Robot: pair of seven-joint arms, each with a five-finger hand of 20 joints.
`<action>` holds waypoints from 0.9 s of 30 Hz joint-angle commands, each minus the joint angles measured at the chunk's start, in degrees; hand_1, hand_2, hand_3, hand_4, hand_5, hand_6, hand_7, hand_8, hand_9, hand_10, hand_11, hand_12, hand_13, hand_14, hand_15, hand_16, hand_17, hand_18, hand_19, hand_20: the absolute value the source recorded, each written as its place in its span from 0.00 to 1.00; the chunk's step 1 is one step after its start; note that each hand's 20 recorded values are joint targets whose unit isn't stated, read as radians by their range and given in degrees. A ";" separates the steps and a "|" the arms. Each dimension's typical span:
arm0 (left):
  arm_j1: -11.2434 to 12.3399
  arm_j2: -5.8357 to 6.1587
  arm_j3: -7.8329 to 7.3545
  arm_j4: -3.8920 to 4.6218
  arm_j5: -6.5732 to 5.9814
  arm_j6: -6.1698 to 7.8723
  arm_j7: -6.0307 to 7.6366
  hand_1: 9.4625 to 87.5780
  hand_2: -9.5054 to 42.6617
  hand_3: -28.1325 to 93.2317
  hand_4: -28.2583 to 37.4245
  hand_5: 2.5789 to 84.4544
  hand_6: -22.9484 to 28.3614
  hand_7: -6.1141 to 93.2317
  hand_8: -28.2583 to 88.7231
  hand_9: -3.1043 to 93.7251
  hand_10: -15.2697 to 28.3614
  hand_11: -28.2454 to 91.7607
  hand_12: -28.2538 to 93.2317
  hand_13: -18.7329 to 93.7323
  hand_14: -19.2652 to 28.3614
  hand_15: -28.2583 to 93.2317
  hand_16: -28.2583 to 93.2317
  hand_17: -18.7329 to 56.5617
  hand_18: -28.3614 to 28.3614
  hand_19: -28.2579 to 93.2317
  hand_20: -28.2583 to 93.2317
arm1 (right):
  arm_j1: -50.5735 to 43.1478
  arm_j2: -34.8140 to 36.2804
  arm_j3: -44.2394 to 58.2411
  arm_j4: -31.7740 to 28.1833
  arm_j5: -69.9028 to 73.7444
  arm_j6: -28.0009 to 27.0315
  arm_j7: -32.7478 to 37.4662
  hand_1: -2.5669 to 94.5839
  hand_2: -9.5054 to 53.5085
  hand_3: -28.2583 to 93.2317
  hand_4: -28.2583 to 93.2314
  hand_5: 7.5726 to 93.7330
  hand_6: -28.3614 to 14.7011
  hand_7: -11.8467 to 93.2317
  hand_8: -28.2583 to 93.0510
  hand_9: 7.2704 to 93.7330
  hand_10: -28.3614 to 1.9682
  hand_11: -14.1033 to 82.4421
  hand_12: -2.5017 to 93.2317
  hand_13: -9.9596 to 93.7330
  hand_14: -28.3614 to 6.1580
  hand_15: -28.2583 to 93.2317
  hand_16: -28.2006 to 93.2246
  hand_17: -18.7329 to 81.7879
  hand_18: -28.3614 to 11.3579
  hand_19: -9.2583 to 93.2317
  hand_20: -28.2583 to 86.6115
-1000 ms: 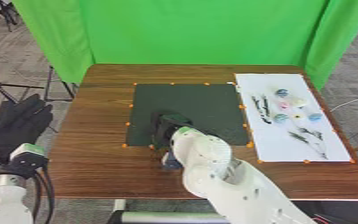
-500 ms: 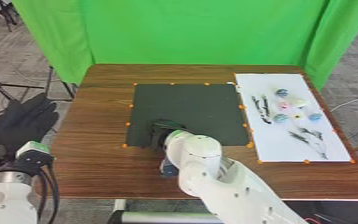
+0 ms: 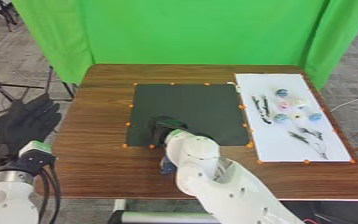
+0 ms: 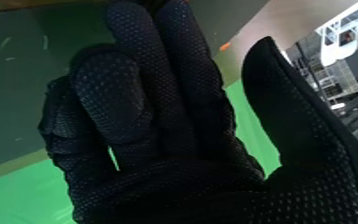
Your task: Arrange flowers
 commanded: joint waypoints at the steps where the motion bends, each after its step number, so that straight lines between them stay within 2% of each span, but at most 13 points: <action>1: 0.84 -0.89 -0.12 0.01 0.23 -0.15 -0.33 0.27 0.50 0.84 0.05 0.49 0.60 0.40 0.11 0.37 0.68 0.54 0.35 0.35 0.68 0.67 0.17 0.17 0.74 0.55 0.36 | -0.54 0.74 1.03 -3.67 -0.44 1.29 0.78 0.27 0.36 0.82 0.12 0.80 0.50 0.28 0.16 0.79 0.26 0.28 0.19 0.78 0.36 0.77 0.47 0.54 0.00 0.94 0.54; 3: 1.46 -1.33 -0.45 -0.22 0.04 -0.52 0.26 0.27 0.50 0.84 0.05 0.49 0.60 0.40 0.11 0.37 0.68 0.54 0.35 0.35 0.68 0.68 0.17 0.17 0.73 0.55 0.36 | -0.67 1.95 1.69 -5.52 -0.57 2.71 0.52 0.27 0.34 0.82 0.13 0.81 0.50 0.31 0.17 0.79 0.22 0.27 0.19 0.79 0.38 0.76 0.46 0.54 0.00 0.93 0.55; 7: 2.66 -1.67 -1.33 -0.52 0.26 -0.20 0.47 0.27 0.50 0.84 0.05 0.49 0.60 0.40 0.11 0.37 0.68 0.54 0.35 0.35 0.69 0.68 0.17 0.17 0.73 0.55 0.36 | -2.60 4.47 7.66 -10.45 4.64 4.19 -0.32 0.26 0.26 0.82 0.13 0.79 0.49 0.32 0.17 0.77 0.18 0.26 0.17 0.80 0.40 0.72 0.45 0.54 0.00 0.92 0.56; 9: 3.08 -2.12 -1.41 -0.65 -0.28 -0.29 0.98 0.27 0.50 0.84 0.05 0.49 0.60 0.40 0.11 0.37 0.68 0.54 0.35 0.35 0.69 0.68 0.17 0.17 0.73 0.55 0.36 | -4.65 5.56 11.72 -13.31 7.74 4.30 -1.66 0.26 0.19 0.80 0.14 0.78 0.50 0.30 0.17 0.71 0.08 0.24 0.15 0.80 0.37 0.69 0.45 0.54 0.00 0.92 0.57; 10: 3.05 -2.41 -1.25 -0.71 -0.20 -0.25 0.94 0.27 0.50 0.84 0.05 0.49 0.60 0.40 0.11 0.37 0.68 0.54 0.35 0.35 0.68 0.68 0.17 0.17 0.73 0.55 0.36 | -5.56 6.88 13.63 -14.86 8.36 4.66 -1.82 0.26 0.13 0.80 0.14 0.75 0.52 0.28 0.16 0.65 0.02 0.23 0.14 0.80 0.35 0.67 0.44 0.55 0.00 0.90 0.59; 11: 2.65 -2.51 -0.90 -0.62 0.14 -0.14 0.48 0.27 0.50 0.84 0.05 0.49 0.60 0.40 0.11 0.37 0.68 0.54 0.35 0.35 0.68 0.67 0.17 0.17 0.73 0.55 0.36 | -6.88 8.74 15.77 -15.99 6.25 5.56 -2.06 0.27 0.11 0.80 0.14 0.74 0.52 0.27 0.16 0.62 0.00 0.23 0.13 0.80 0.34 0.65 0.43 0.55 0.00 0.89 0.60; 12: 3.10 -2.56 -1.10 -0.73 -0.03 -0.37 0.96 0.27 0.50 0.84 0.05 0.49 0.60 0.40 0.11 0.37 0.68 0.54 0.35 0.35 0.68 0.67 0.17 0.17 0.73 0.55 0.36 | -6.71 10.29 16.44 -15.98 5.21 5.92 -1.83 0.27 0.10 0.80 0.14 0.72 0.51 0.26 0.16 0.60 0.00 0.22 0.13 0.79 0.33 0.64 0.43 0.54 0.00 0.88 0.60; 15: 3.95 -2.69 -1.69 -1.23 -0.02 -0.41 1.33 0.27 0.50 0.84 0.05 0.49 0.60 0.40 0.12 0.37 0.68 0.54 0.35 0.35 0.68 0.67 0.17 0.17 0.74 0.55 0.36 | -8.30 16.29 21.25 -15.29 2.38 6.61 1.63 0.28 0.09 0.80 0.12 0.57 0.42 0.22 0.16 0.55 0.02 0.23 0.15 0.76 0.30 0.67 0.42 0.51 0.00 0.87 0.61; 18: 3.22 -2.67 -1.50 -1.07 0.01 -0.53 1.34 0.27 0.50 0.84 0.05 0.49 0.60 0.40 0.12 0.37 0.68 0.54 0.35 0.35 0.68 0.67 0.17 0.17 0.74 0.55 0.36 | -11.47 21.86 25.71 -14.87 -0.03 7.99 4.75 0.30 0.08 0.79 0.11 0.54 0.37 0.21 0.16 0.53 0.07 0.23 0.17 0.72 0.27 0.76 0.43 0.51 0.00 0.87 0.61; 23: 3.42 -2.24 -1.91 -1.25 -0.14 -0.71 1.71 0.27 0.50 0.84 0.05 0.49 0.60 0.40 0.11 0.37 0.68 0.54 0.35 0.35 0.68 0.67 0.17 0.17 0.74 0.55 0.36 | -18.72 27.47 35.73 -14.98 -0.53 7.15 8.98 0.32 0.01 0.79 0.09 0.53 0.33 0.20 0.17 0.52 0.09 0.24 0.18 0.71 0.27 0.80 0.41 0.51 0.00 0.88 0.61; 25: 3.63 -2.11 -1.92 -1.48 -1.16 -0.70 2.30 0.27 0.50 0.84 0.05 0.49 0.60 0.40 0.11 0.37 0.67 0.54 0.35 0.35 0.68 0.67 0.17 0.17 0.74 0.55 0.36 | -20.94 29.40 38.21 -14.67 -0.78 7.17 10.26 0.32 0.00 0.78 0.08 0.53 0.33 0.20 0.17 0.53 0.09 0.25 0.18 0.71 0.27 0.81 0.41 0.51 0.00 0.89 0.61; 26: 3.44 -2.02 -1.75 -1.49 -3.10 -1.53 2.93 0.27 0.50 0.84 0.05 0.49 0.60 0.40 0.11 0.37 0.67 0.54 0.35 0.35 0.68 0.67 0.17 0.17 0.74 0.55 0.36 | -22.50 30.39 39.85 -14.59 -1.16 6.48 11.11 0.32 0.00 0.77 0.07 0.53 0.33 0.20 0.17 0.53 0.09 0.25 0.18 0.71 0.27 0.81 0.41 0.51 0.00 0.89 0.61; 27: 3.46 -1.98 -1.67 -1.55 -4.37 -2.28 3.40 0.27 0.49 0.84 0.05 0.49 0.60 0.40 0.11 0.37 0.67 0.54 0.35 0.35 0.68 0.67 0.17 0.17 0.74 0.55 0.36 | -23.03 31.04 40.57 -14.26 -0.67 6.15 11.81 0.33 0.00 0.77 0.07 0.52 0.33 0.20 0.17 0.54 0.09 0.25 0.18 0.71 0.28 0.81 0.41 0.51 0.00 0.89 0.61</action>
